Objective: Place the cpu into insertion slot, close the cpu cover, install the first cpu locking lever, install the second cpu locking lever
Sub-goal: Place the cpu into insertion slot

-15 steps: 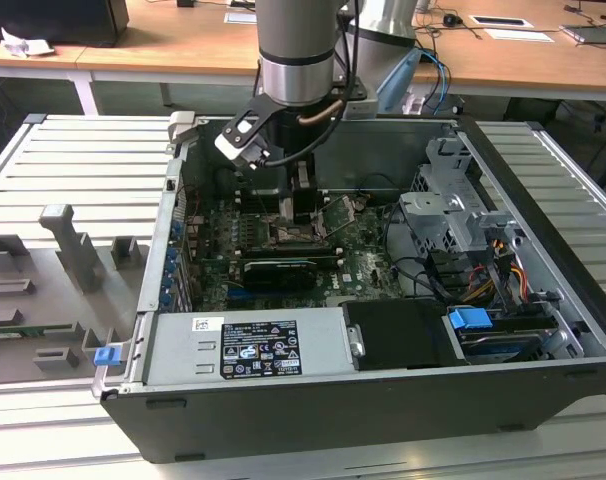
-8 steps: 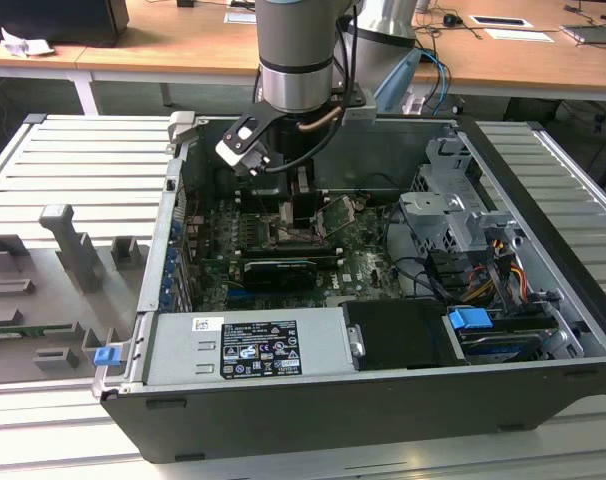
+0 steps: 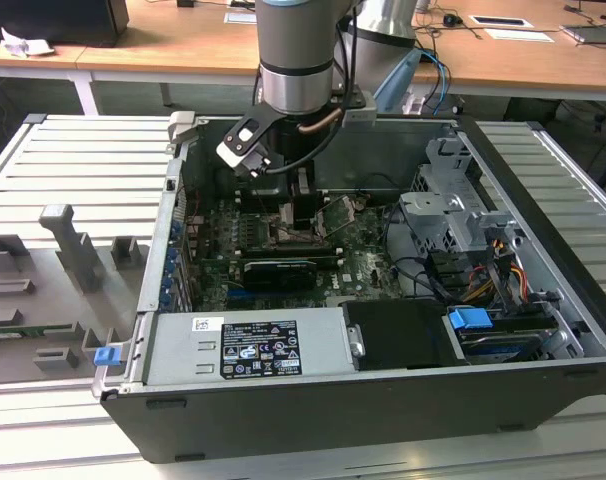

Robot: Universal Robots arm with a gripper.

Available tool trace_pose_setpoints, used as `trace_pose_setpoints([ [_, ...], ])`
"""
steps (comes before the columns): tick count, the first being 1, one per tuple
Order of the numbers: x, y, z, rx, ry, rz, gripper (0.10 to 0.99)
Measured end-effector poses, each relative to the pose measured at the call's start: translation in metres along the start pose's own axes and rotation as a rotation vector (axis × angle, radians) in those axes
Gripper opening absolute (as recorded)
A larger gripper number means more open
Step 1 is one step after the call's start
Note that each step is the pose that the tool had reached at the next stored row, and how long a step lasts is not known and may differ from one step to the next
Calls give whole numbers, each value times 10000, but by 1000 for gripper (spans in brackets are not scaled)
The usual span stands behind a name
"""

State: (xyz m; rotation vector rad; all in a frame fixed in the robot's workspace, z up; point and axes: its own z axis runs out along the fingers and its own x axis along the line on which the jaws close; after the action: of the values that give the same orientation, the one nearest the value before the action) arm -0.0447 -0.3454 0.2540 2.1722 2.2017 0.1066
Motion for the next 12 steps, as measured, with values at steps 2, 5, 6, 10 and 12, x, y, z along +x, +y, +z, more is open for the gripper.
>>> trace_pose_setpoints([
  [2, 0, -1, 12, -2, 2, 0, 541],
  [5, 0, -2, 23, -1, 1, -14, 541],
  [6, 0, -2, 25, 0, 2, -37, 541],
  [10, 25, 12, 48, 3, -2, -85, 541],
  [12, 44, 17, 68, 4, -5, -86, 541],
])
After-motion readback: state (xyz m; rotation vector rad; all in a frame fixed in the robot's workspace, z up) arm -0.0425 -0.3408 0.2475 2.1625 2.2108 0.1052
